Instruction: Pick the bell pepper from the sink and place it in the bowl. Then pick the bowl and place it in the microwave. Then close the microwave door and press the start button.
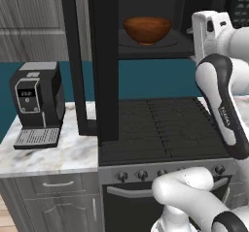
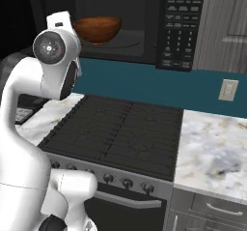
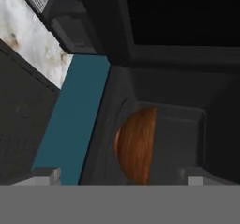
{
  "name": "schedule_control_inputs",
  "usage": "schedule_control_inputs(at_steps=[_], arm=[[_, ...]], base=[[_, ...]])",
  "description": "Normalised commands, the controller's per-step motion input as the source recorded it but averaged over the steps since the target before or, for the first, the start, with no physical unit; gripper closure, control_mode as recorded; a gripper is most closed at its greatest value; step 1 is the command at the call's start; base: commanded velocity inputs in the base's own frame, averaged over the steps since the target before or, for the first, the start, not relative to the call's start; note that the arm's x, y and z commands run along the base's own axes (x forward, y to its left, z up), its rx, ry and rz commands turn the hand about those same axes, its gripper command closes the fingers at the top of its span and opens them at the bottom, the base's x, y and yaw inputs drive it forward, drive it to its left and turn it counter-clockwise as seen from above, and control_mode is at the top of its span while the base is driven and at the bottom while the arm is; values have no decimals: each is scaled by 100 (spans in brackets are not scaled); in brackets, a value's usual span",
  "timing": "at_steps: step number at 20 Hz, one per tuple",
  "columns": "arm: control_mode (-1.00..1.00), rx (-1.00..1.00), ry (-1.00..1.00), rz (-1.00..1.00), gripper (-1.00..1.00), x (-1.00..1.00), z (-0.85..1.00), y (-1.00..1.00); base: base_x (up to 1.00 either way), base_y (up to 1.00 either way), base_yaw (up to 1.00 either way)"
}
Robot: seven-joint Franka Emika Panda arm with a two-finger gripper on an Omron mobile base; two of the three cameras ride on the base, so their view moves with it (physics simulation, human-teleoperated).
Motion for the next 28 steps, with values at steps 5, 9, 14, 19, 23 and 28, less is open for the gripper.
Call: schedule_control_inputs(at_steps=[5, 9, 14, 19, 23, 28], arm=[[-100, 1, 0, 34, -100, -100, 2, 0], [-100, 0, 0, 34, -100, -100, 0, 1], [-100, 0, -1, 32, -100, -100, 0, 9], [-100, 0, -13, 24, -100, -100, -10, 50], [-100, 0, -17, 16, -100, -100, -4, 41], [-100, 0, -10, 17, -100, -100, 0, 39]], base=[[0, 0, 0], [0, 0, 0], [0, 0, 0], [0, 0, 0], [0, 0, 0], [0, 0, 0]])
